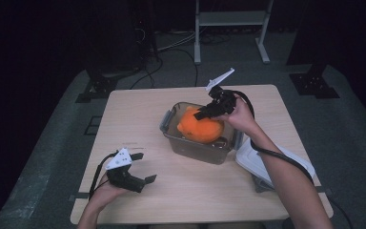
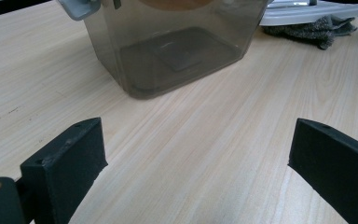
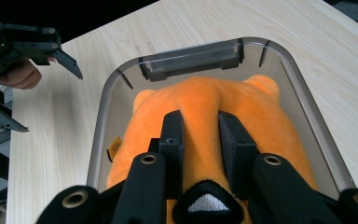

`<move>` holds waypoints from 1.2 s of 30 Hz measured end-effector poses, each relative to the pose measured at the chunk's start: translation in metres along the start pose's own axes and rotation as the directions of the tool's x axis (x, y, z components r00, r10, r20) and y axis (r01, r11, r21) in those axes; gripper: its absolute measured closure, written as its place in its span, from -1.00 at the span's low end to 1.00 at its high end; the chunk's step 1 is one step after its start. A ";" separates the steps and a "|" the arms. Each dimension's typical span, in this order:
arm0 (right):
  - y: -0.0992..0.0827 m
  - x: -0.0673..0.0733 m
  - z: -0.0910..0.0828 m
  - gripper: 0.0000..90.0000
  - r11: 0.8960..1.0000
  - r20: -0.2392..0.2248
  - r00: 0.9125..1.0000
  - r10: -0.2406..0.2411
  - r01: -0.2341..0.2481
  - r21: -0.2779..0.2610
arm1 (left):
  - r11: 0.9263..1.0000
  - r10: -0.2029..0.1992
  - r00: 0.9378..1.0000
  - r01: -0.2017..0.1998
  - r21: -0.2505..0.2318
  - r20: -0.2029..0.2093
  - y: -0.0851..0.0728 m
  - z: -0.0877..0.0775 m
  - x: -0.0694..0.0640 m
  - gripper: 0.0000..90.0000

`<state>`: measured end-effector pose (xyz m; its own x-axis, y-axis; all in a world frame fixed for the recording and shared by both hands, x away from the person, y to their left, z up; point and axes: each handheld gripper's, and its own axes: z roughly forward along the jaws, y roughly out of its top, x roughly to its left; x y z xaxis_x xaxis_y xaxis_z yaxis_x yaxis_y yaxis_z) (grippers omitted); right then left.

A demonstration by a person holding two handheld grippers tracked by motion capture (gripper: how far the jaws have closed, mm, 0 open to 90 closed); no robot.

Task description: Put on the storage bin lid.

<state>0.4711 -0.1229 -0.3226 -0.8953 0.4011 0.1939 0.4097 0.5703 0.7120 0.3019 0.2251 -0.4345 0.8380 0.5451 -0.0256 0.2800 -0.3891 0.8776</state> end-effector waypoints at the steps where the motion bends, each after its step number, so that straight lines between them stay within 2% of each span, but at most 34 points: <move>1: 0.000 0.000 0.000 0.61 1.000 -0.002 1.000 0.003 -0.003 0.001 | 1.000 0.000 1.000 0.000 0.000 0.000 0.000 0.000 0.000 -0.93; 36: -0.009 -0.007 0.021 0.57 0.999 -0.011 1.000 0.020 -0.020 0.051 | 1.000 -0.005 1.000 0.005 -0.005 0.001 0.000 0.000 0.000 -0.93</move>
<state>0.4775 -0.1158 -0.3450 -0.8887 0.4045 0.2158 0.4355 0.5978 0.6730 0.3019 0.2255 -0.4346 0.8370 0.5464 -0.0306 0.2820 -0.3827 0.8798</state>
